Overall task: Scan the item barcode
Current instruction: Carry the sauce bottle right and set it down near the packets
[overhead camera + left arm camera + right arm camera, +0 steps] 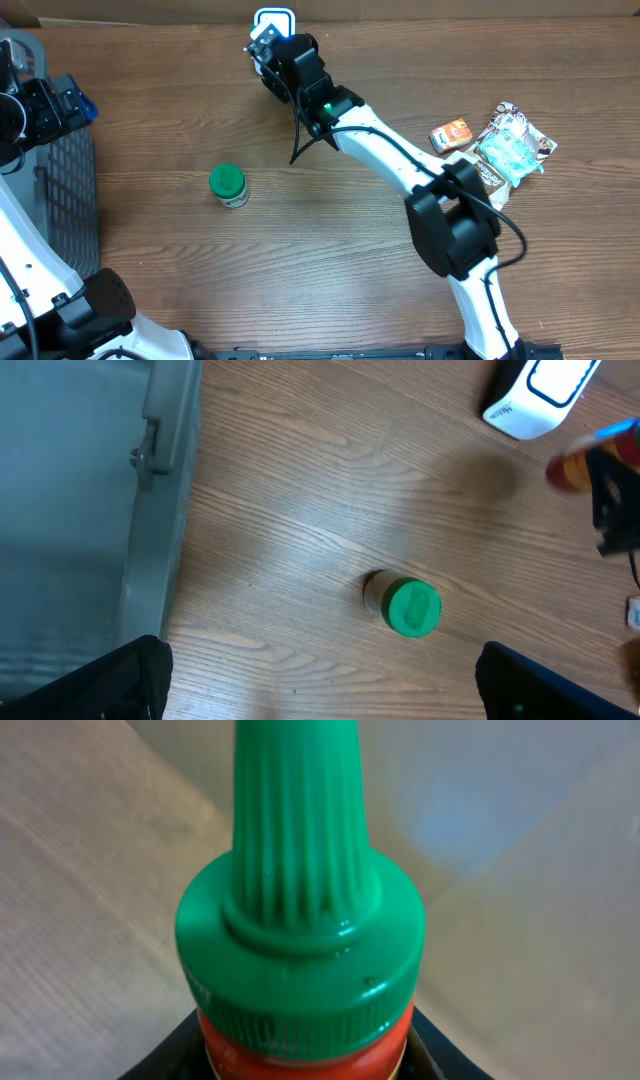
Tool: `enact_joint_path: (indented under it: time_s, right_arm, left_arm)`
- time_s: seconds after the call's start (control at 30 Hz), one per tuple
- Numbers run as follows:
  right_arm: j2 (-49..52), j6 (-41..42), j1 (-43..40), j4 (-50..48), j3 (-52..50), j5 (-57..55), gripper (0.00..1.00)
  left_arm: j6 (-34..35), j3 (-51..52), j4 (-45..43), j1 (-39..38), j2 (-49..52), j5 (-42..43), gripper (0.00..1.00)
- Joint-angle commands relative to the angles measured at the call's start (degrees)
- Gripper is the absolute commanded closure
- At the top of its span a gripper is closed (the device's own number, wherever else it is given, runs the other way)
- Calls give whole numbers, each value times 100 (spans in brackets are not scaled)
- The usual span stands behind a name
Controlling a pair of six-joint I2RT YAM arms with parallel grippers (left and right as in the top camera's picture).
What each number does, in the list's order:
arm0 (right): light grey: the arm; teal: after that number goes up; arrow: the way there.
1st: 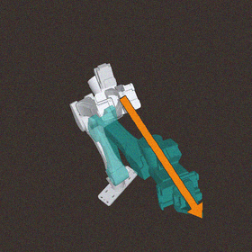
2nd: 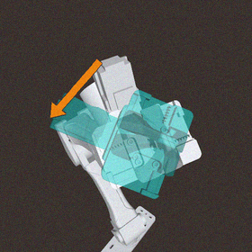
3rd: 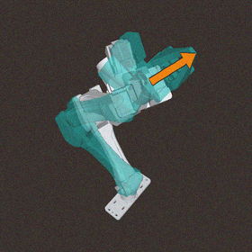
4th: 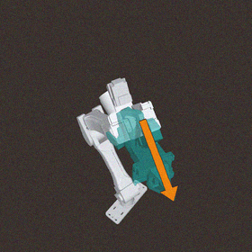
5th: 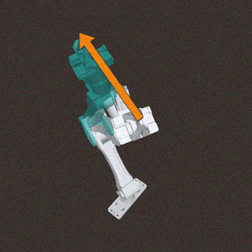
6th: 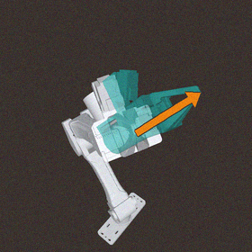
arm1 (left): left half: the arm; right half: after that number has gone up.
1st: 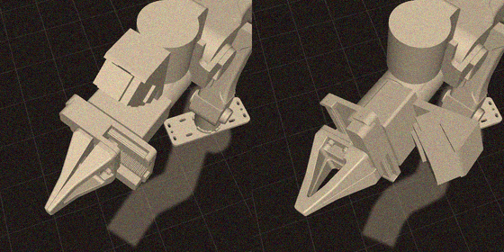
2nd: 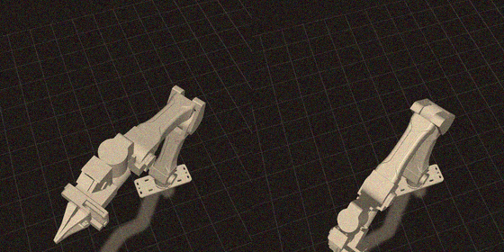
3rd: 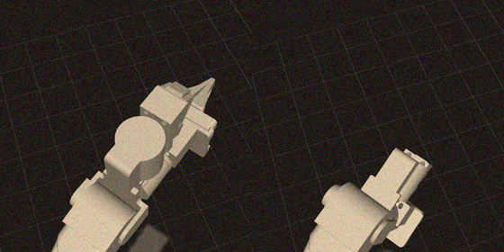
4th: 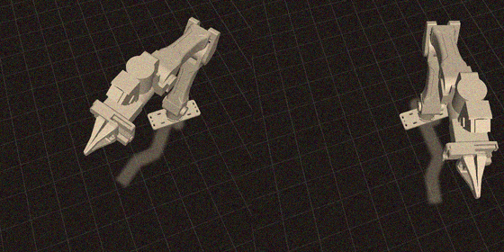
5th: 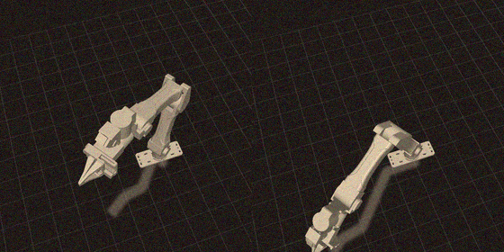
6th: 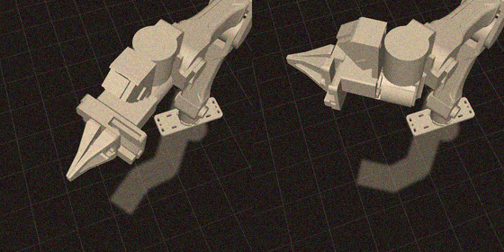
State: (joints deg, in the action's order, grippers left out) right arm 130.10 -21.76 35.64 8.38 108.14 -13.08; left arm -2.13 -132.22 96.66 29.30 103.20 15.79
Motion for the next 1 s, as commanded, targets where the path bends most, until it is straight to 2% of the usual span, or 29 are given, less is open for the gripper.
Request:
enact_joint_path:
  time_s: [0.0, 0.17, 0.3, 0.43, 0.63, 0.8, 0.97]
  right_arm:
    - [-1292, 1458, -74, 964, 133, -188, 94]
    - [-2022, 2267, -323, 3270, 133, -35, 94]
    - [-2146, 2817, -750, 4819, 133, -31, 93]
    - [-2070, 3224, -1425, 5438, -72, 0, 87]
    - [-1971, 3217, -2430, 4439, -555, 367, 87]
    - [-1954, 3202, -3161, 3023, -1126, 378, 89]
    - [-1906, 3198, -3521, 1694, -1958, 374, 90]
  left_arm:
    - [-109, 24, -2, -7, 31, 11, 0]
    - [-109, 24, -2, -7, 31, 11, 1]
    - [-109, 24, -2, -7, 31, 11, 0]
    - [-109, 24, -2, -7, 31, 11, 0]
    - [-109, 24, -2, -7, 31, 11, 0]
    - [-109, 24, -2, -7, 31, 11, 1]
    - [-109, 24, -2, -7, 31, 11, 0]
